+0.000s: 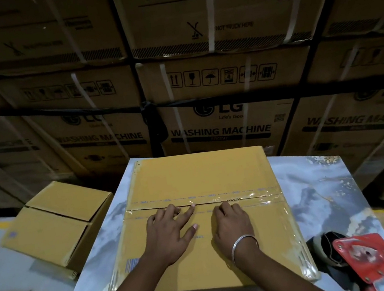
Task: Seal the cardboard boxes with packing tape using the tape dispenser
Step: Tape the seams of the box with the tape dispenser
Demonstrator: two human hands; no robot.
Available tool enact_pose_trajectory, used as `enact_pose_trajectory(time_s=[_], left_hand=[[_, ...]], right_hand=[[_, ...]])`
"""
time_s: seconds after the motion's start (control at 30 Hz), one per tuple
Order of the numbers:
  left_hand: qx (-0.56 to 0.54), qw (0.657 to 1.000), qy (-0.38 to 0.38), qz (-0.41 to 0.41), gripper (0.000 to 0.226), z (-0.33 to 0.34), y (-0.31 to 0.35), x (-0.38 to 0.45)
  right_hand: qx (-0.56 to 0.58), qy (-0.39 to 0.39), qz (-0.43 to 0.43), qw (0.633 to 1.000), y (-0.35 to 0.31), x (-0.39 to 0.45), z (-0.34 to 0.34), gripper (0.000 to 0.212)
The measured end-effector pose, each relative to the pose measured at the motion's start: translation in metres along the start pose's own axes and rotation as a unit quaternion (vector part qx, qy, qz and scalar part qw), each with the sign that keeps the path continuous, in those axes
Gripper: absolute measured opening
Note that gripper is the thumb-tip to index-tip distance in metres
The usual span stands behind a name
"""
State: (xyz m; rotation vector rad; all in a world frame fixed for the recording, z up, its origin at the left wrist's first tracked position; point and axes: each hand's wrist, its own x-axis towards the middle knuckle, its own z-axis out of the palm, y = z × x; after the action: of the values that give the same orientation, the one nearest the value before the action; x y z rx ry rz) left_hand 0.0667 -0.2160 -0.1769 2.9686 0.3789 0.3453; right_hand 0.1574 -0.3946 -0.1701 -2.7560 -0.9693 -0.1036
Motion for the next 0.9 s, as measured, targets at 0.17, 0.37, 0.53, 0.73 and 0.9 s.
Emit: enact_pose_trajectory(time_s=[0.17,0.37,0.53,0.73,0.9], left_hand=[[0.009,1.0,-0.009,-0.013,0.052,0.001,0.002,0.001],[0.01,1.0,-0.008,-0.02,0.052,0.0,0.0,0.0],[0.002,1.0,0.006,-0.013,0.052,0.006,-0.003,0.002],[-0.032,0.999,0.004,-0.004,0.051,0.007,-0.007,0.002],[-0.07,0.997,-0.012,-0.024,0.054,0.003,-0.007,0.003]], right_hand=[[-0.024,-0.007,-0.01,1.0,-0.005,0.0,0.0,0.052],[0.009,0.013,-0.004,1.0,0.013,-0.007,-0.006,0.04],[0.021,0.015,0.076,0.997,0.046,-0.015,-0.018,0.038],[0.022,0.053,0.176,0.983,0.083,-0.025,-0.033,0.031],[0.005,0.028,0.252,0.967,0.083,-0.017,-0.036,0.048]])
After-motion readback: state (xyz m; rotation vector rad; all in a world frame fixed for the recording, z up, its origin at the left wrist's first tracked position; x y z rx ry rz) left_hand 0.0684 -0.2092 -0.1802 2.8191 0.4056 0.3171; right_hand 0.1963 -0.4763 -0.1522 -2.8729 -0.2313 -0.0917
